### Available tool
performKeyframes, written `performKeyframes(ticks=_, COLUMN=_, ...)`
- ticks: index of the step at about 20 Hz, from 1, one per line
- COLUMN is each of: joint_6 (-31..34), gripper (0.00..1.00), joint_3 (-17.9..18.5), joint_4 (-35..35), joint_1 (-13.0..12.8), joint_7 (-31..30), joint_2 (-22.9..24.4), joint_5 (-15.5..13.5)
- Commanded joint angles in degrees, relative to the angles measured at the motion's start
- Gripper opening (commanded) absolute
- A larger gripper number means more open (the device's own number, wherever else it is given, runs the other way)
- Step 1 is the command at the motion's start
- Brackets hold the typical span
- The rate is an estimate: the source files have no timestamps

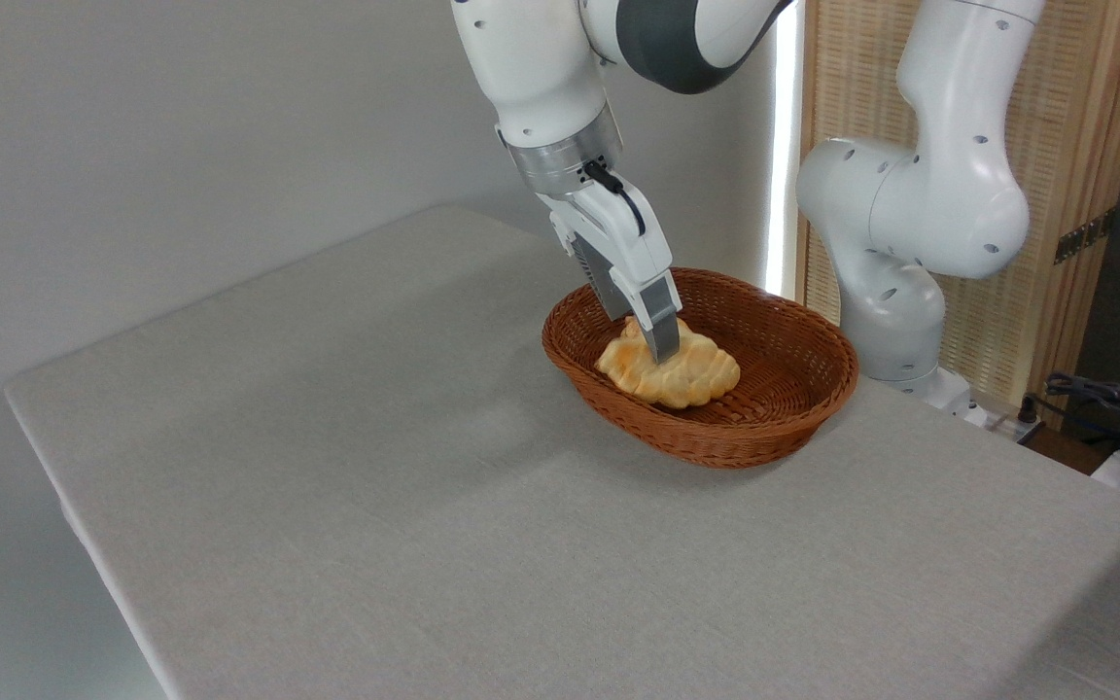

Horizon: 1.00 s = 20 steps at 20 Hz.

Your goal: Put bread into the basket

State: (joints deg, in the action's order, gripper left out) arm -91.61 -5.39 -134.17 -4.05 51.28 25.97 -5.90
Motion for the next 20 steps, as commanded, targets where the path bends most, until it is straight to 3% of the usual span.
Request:
performKeyframes(ticks=1, joint_6=-0.59, gripper=1.00, joint_3=0.38, joint_4=1.10, joint_1=-0.26, joint_7=0.49, joint_2=-0.22, joint_5=-0.08)
performKeyframes(ticks=9, joint_6=-2.25, gripper=1.00, joint_3=0.38, joint_4=9.08, joint_1=-0.35, joint_7=-0.03, joint_2=-1.97, joint_5=-0.95)
performKeyframes(ticks=13, joint_6=-7.08, gripper=1.00, joint_3=0.12, joint_4=15.76, joint_1=-0.35, joint_7=-7.32, joint_2=-7.41, joint_5=-0.95)
performKeyframes(ticks=20, joint_6=-12.62, gripper=1.00, joint_3=0.82, joint_4=25.26, joint_1=-0.26, joint_7=-12.15, joint_2=-17.08, joint_5=-0.52)
